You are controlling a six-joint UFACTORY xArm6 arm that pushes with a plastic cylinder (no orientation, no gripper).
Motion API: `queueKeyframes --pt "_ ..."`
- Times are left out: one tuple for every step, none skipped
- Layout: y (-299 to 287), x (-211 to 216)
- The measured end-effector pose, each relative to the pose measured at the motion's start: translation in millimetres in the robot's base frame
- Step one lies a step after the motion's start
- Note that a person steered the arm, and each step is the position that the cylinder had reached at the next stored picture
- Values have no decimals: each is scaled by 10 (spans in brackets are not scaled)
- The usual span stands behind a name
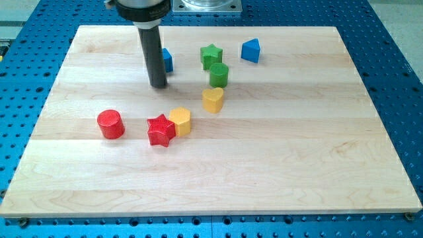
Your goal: Slide the cube towards green star
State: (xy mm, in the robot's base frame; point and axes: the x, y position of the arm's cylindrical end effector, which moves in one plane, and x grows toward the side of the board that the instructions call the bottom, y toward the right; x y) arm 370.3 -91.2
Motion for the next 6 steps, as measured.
queueKeyframes --pt "75 -8" --pt "-36 -159" --pt "-320 -172" --pt "-405 -245" --pt "-121 -527" --pt "-231 -418"
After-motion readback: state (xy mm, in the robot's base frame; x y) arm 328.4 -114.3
